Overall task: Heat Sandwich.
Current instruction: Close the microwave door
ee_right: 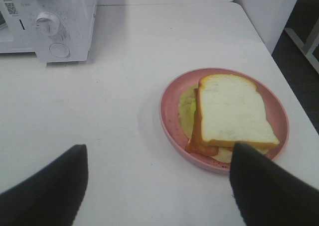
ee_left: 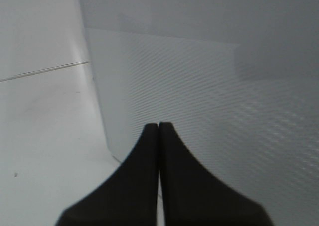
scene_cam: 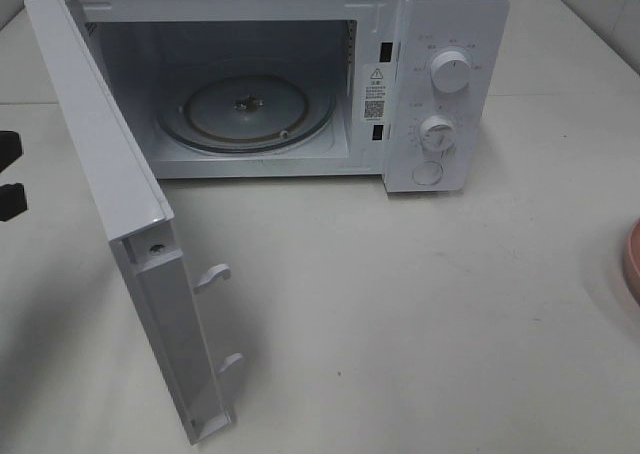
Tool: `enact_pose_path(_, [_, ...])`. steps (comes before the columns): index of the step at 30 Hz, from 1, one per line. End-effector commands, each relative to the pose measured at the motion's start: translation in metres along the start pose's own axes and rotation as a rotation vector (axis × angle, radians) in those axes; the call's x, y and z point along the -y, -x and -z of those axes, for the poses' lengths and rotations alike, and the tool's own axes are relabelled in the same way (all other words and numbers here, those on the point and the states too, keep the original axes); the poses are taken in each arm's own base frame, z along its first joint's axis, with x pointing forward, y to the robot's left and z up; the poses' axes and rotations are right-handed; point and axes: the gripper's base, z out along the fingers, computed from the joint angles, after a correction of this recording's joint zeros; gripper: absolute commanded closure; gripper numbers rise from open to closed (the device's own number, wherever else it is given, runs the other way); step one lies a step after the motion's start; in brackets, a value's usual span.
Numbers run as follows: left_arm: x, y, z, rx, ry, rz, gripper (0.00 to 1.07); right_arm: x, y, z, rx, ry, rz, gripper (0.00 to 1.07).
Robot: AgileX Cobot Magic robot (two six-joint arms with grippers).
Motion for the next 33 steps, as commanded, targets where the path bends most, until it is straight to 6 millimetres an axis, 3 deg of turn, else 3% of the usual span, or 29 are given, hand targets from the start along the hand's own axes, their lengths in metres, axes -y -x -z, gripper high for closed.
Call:
enact_pose_path(1, [0.011, 0.002, -0.009, 0.019, -0.032, -0.006, 1.07, 0.000, -0.002, 0.004, 0.030, -0.005, 0.001, 0.32])
enact_pose_path(13, [0.043, -0.003, -0.024, 0.015, -0.066, 0.010, 1.07, 0.000, -0.002, 0.004, 0.030, -0.005, 0.001, 0.32])
enact_pose_path(33, [0.115, 0.020, -0.085, 0.059, -0.182, 0.029, 1.07, 0.000, -0.002, 0.004, 0.030, -0.005, 0.001, 0.32])
